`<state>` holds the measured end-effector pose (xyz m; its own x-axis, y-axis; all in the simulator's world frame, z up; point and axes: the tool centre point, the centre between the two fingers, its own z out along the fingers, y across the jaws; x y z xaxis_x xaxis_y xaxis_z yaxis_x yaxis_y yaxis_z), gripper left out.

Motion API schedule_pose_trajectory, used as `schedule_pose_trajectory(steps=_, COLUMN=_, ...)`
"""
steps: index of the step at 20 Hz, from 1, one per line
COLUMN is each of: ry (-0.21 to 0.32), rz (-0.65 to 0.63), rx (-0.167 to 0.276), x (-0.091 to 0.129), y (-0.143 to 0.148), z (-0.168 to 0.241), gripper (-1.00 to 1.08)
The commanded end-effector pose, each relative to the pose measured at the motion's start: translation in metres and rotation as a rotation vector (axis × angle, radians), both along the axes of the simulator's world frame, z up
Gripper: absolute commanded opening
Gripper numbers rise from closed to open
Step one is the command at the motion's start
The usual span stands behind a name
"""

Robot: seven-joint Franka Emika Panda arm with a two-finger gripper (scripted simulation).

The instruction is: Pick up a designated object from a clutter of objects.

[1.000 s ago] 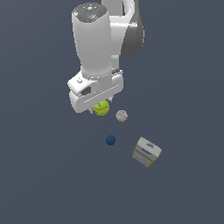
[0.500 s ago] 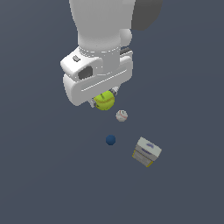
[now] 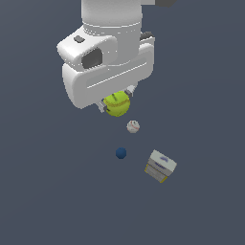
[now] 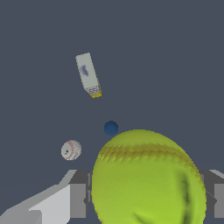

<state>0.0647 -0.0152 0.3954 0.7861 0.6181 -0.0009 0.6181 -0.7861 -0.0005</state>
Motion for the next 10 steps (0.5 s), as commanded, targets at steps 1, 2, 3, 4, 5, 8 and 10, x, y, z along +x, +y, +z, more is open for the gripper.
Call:
schedule_pose_trajectory(steps=1, ry=-0.001, rz=0.000, rx=0.000, x=0.0039, y=0.0014, z=0.0077, gripper=-1.00)
schedule_pose_trajectory(steps=2, ry=-0.001, rz=0.000, rx=0.000, x=0.0050, y=0.0019, z=0.0096, gripper=-1.00)
schedule_pose_trajectory(steps=3, ry=-0.001, rz=0.000, rx=0.000, x=0.0059, y=0.0022, z=0.0113, gripper=-1.00)
schedule_pose_trajectory(steps=4, ry=-0.001, rz=0.000, rx=0.000, x=0.0067, y=0.0025, z=0.0126, gripper=-1.00)
schedule_pose_trajectory(steps=5, ry=-0.001, rz=0.000, rx=0.000, x=0.0074, y=0.0027, z=0.0137, gripper=-1.00)
schedule_pose_trajectory(steps=8, ry=-0.001, rz=0.000, rx=0.000, x=0.0085, y=0.0030, z=0.0151, gripper=-1.00)
schedule_pose_trajectory(steps=10, ry=-0.001, rz=0.000, rx=0.000, x=0.0085, y=0.0029, z=0.0149, gripper=-1.00)
